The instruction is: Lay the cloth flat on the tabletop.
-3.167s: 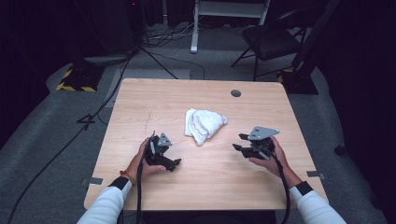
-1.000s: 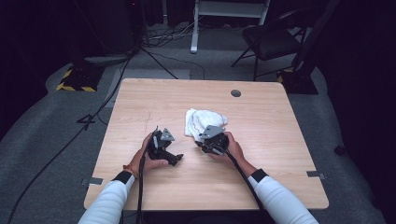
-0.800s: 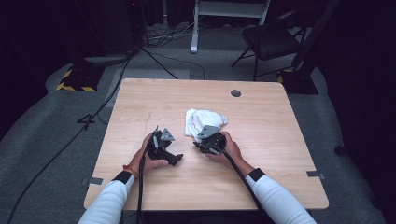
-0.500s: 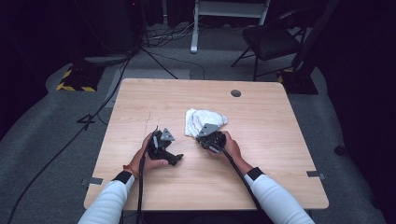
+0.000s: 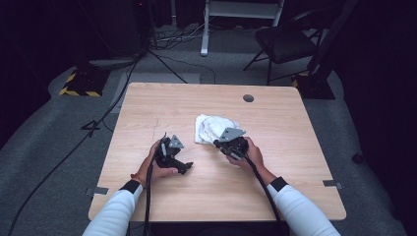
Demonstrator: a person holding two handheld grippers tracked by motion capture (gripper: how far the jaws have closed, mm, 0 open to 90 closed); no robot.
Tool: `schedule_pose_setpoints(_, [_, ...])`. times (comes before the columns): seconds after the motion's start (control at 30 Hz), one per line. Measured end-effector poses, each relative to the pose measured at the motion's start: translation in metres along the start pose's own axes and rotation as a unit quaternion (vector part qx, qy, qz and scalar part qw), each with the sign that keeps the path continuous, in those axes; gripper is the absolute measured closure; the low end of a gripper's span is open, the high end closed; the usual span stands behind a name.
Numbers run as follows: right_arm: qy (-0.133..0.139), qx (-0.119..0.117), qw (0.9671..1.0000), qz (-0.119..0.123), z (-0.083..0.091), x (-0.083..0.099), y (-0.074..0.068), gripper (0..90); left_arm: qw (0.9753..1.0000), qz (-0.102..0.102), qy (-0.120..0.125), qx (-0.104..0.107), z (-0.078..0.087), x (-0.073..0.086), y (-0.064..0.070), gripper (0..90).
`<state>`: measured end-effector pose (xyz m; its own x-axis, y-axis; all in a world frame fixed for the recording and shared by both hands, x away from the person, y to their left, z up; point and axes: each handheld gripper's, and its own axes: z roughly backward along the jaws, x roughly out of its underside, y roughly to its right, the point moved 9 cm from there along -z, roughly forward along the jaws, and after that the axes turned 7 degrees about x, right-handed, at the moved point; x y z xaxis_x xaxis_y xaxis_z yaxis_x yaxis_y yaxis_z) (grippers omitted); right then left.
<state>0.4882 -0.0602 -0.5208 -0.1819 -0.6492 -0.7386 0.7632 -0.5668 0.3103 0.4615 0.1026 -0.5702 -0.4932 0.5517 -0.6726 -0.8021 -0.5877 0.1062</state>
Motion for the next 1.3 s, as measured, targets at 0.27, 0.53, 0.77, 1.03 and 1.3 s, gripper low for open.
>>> schedule_pose_setpoints(0.27, [0.013, 0.005, 0.9998, -0.015, 0.028, 0.006, 0.015, 89.1, 1.0000, 0.000, 0.000, 0.001, -0.011, -0.020, -0.003, 16.6])
schedule_pose_setpoints(0.53, [0.030, 0.010, 0.9989, -0.035, 0.053, 0.010, 0.031, 89.1, 0.9996, 0.009, 0.023, 0.010, -0.027, -0.053, -0.006, 17.5])
schedule_pose_setpoints(0.77, [0.036, 0.013, 0.9981, -0.049, 0.071, 0.020, 0.042, 89.1, 0.9998, 0.003, 0.009, 0.017, -0.053, -0.069, 0.002, 18.3])
schedule_pose_setpoints(1.03, [0.042, 0.025, 0.9970, -0.060, 0.082, 0.027, 0.054, 89.1, 0.9995, -0.005, 0.002, 0.031, -0.062, -0.081, 0.007, 45.8])
schedule_pose_setpoints(1.3, [0.042, 0.066, 0.9916, -0.103, 0.094, 0.041, 0.086, 89.1, 0.9979, -0.045, -0.010, 0.045, -0.058, -0.079, 0.013, 82.2])
